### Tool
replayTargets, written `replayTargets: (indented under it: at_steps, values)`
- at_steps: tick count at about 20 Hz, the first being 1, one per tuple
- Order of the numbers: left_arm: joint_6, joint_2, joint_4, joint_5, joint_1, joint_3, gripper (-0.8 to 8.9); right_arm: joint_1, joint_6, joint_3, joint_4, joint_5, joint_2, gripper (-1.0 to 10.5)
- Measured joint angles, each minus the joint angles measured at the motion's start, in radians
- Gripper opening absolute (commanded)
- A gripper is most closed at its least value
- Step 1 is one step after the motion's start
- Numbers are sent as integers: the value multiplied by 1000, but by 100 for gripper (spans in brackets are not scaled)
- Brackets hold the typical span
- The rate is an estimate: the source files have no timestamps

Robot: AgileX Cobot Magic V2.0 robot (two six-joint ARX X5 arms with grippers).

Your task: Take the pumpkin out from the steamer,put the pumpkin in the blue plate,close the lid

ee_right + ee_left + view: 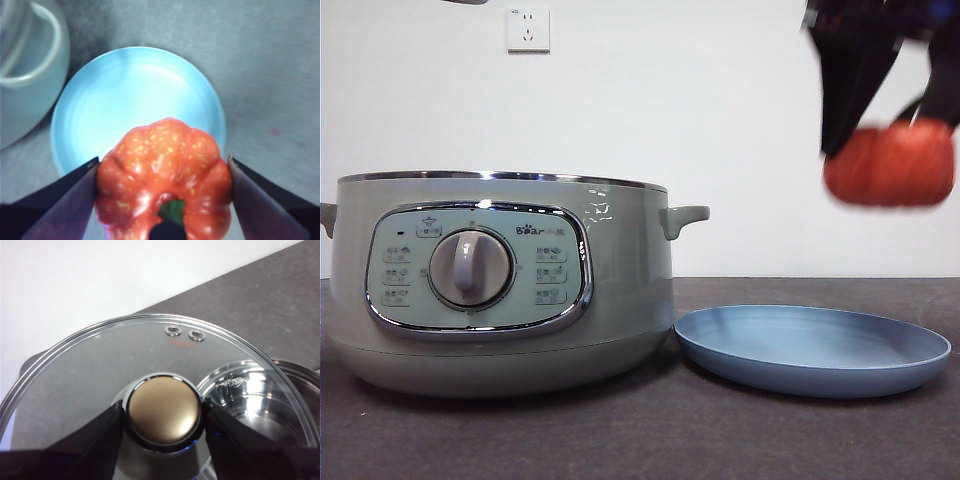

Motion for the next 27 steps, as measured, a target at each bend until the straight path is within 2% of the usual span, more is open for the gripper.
replayTargets:
  at_steps: [4, 8, 9, 11, 12, 13, 18, 20, 27]
  values:
    - [0, 0, 1, 6, 0, 0, -9, 0, 0, -52, 166, -100, 116, 3]
    - [0, 3, 2, 26, 0, 0, -9, 0, -1, -52, 240, -102, 261, 39]
    - [0, 6, 2, 26, 0, 0, -9, 0, -1, -52, 240, -102, 294, 127]
    - [0, 15, 1, 25, 0, 0, -9, 0, -1, -52, 237, -101, 341, 380]
    - [0, 18, 2, 26, 0, 0, -9, 0, -1, -52, 239, -101, 348, 471]
    - [0, 21, 2, 27, 0, 0, -9, 0, -1, -52, 240, -100, 346, 514]
    - [0, 47, 2, 63, 0, 0, -9, 0, -1, -52, 244, -101, 344, 504]
    - [0, 67, 2, 124, 0, 0, -9, -1, -1, -52, 245, -101, 324, 504]
    - [-1, 183, 6, 280, 0, 0, -9, -1, -1, -52, 245, -101, 73, 503]
